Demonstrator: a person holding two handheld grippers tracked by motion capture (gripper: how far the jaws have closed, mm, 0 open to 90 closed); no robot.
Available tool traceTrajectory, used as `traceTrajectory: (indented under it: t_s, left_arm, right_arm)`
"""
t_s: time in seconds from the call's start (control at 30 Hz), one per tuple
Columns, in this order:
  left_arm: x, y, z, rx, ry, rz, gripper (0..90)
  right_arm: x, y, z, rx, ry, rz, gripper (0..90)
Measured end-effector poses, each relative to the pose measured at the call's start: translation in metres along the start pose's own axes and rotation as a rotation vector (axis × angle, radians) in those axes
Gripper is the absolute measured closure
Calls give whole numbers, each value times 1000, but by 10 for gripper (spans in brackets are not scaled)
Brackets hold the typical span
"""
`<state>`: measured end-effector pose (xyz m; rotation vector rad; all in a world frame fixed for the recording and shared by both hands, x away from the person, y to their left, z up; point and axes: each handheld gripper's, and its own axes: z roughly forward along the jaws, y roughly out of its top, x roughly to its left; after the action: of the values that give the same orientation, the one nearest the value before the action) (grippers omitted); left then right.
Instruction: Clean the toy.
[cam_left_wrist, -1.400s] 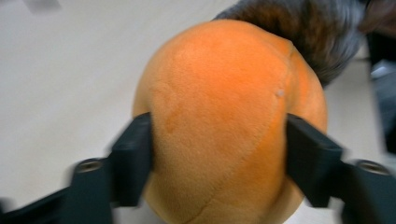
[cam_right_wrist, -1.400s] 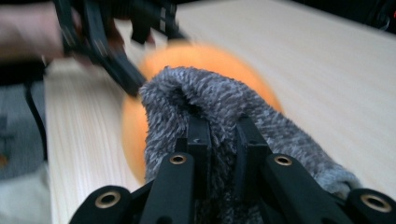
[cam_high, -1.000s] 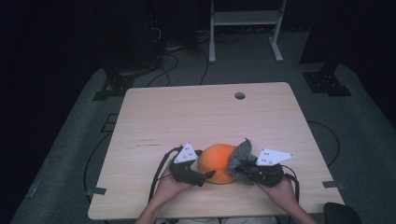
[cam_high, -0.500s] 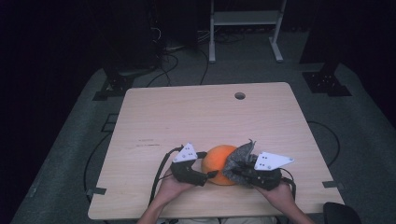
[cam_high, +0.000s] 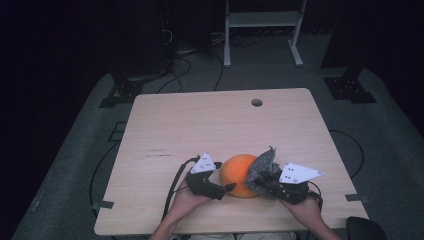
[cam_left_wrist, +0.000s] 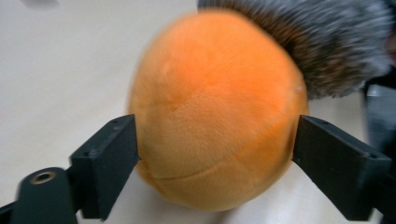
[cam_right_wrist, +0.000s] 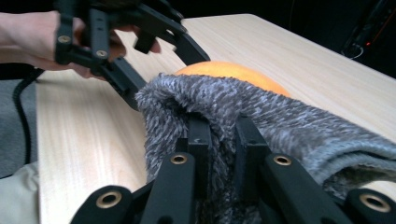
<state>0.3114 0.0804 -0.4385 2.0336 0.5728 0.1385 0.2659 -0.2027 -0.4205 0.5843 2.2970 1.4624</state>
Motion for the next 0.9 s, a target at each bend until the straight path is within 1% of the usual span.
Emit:
traceTrajectory:
  t_s: [0.03,0.07,0.1,0.13,0.17,0.2,0.23,0.27,0.33,0.37,0.4,0.43,0.47,0.53,0.57,0.6,0.63,0.67,0.7,0.73,0.8,0.83,0.87,0.9]
  left_arm:
    - [-1,-1,1,2,21,11,180]
    - [-3,-2,0,-16,24,32,258]
    - [-7,-3,-2,-26,41,83,320]
    - [-10,-3,-3,-21,56,123,377]
    - [-14,-3,-3,-16,69,165,402]
    - [-16,-3,-4,-17,75,196,423]
    - [-18,-3,-5,-16,81,217,436]
    - [-19,-3,-6,-8,78,229,440]
    - [-18,-4,-8,-10,64,227,439]
    - [-17,-4,-8,-12,54,225,434]
    - [-17,-4,-8,-23,40,210,408]
    - [-16,-3,-8,-30,24,184,358]
    - [-14,-1,-7,-38,4,150,291]
    - [-7,0,-7,-56,-53,62,224]
    - [-5,0,-7,-51,-60,41,193]
    - [-3,0,-6,-45,-64,17,193]
    - [-2,0,-5,-42,-52,6,206]
    - [-4,-1,-5,-46,-20,24,271]
    - [-7,-1,-5,-58,5,54,357]
    - [-10,-1,-5,-60,24,90,416]
    - [-19,0,-6,-64,51,174,451]
    - [-22,0,-8,-63,47,197,458]
    - [-23,0,-9,-65,40,210,466]
    - [-23,-1,-12,-64,28,219,468]
  right_arm:
    - [2,1,0,-2,1,-10,789]
    - [5,4,0,-3,-1,-24,789]
    - [8,8,2,-9,0,-41,789]
    - [11,13,3,-17,7,-51,789]
    - [12,16,5,-28,11,-52,789]
    - [12,20,6,-40,14,-57,789]
    - [12,24,7,-48,11,-64,789]
    - [11,27,8,-55,6,-66,789]
    - [3,28,5,-67,-4,-48,789]
    - [-1,27,3,-63,-13,-35,789]
    - [-5,24,0,-55,-20,-20,789]
    - [-9,21,-2,-44,-17,-5,789]
    - [-10,16,-3,-35,-11,5,790]
    - [-7,8,-5,-14,0,7,790]
    - [-4,5,-7,-16,17,7,790]
    - [-2,5,-8,-17,27,7,790]
    - [1,7,-8,-15,30,-6,790]
    - [4,9,-7,-14,33,-19,790]
    - [8,14,-4,-20,40,-26,790]
    - [11,19,0,-25,45,-45,790]
    - [18,27,7,-32,57,-74,791]
    - [20,31,10,-40,58,-85,791]
    - [21,35,12,-46,46,-99,791]
    - [19,36,12,-49,40,-98,791]
